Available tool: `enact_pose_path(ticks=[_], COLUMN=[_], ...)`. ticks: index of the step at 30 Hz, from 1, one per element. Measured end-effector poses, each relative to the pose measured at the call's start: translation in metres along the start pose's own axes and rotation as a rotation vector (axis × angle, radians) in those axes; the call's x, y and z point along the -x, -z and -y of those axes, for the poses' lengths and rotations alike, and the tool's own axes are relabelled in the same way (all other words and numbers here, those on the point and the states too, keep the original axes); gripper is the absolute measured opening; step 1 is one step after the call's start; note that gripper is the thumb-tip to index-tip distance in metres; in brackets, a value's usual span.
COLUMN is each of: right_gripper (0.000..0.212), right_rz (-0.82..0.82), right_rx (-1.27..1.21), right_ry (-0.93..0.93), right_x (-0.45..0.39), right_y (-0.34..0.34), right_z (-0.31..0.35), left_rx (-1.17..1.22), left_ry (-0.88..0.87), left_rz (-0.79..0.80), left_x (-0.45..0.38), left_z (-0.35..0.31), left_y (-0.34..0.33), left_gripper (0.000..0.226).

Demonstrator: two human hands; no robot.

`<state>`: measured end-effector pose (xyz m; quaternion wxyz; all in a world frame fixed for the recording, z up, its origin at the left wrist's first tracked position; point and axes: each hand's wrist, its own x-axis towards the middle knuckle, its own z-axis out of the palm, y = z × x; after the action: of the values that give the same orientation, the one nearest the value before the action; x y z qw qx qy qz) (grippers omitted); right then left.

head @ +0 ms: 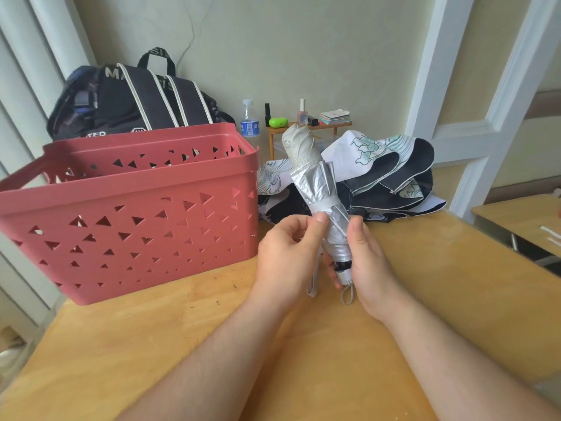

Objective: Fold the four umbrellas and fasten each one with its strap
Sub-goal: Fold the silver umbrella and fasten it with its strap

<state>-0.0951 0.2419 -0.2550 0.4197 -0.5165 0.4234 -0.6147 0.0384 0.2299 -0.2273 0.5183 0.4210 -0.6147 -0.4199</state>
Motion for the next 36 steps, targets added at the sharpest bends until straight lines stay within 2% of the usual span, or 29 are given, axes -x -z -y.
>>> enact_pose_path(ticks=[3,6,9,13,16,22,32,34,36], right_gripper=[0.087,0.091,0.076,0.053,0.045,0.049,0.048,0.050,0.055], right_rz=[-0.028,-0.067,-0.129,-0.046,-0.003,0.002,0.021,0.018,0.027], right_rx=[-0.009,-0.063,-0.117,-0.174,-0.115,-0.043,-0.132,-0.098,-0.058], right_ry=[-0.030,-0.056,-0.066,-0.105,-0.115,-0.079,-0.174,-0.142,-0.114], right_x=[-0.002,-0.002,-0.004,-0.003,-0.002,0.000,-0.001,-0.001,0.000], right_y=[-0.001,-0.001,0.002,0.002,0.001,-0.001,-0.001,0.000,0.000], right_z=[-0.002,0.001,0.003,0.004,0.003,0.003,0.004,0.004,0.004], left_rx=[0.017,0.094,0.132,0.142,0.143,0.132,0.150,0.075,0.118], left_ry=[0.011,0.037,0.088,0.125,0.133,0.063,0.072,0.027,-0.025], left_rz=[0.089,0.154,0.146,0.161,0.170,0.006,0.054,0.014,-0.053], left_x=[0.002,0.000,0.000,-0.001,-0.002,-0.012,-0.011,-0.012,-0.014], left_z=[-0.001,0.001,0.000,0.002,0.002,0.001,0.005,0.004,0.001], left_y=[-0.002,-0.001,-0.001,0.000,0.004,0.011,0.007,0.008,0.012], left_gripper=[0.031,0.030,0.029,0.024,0.023,0.025,0.019,0.017,0.013])
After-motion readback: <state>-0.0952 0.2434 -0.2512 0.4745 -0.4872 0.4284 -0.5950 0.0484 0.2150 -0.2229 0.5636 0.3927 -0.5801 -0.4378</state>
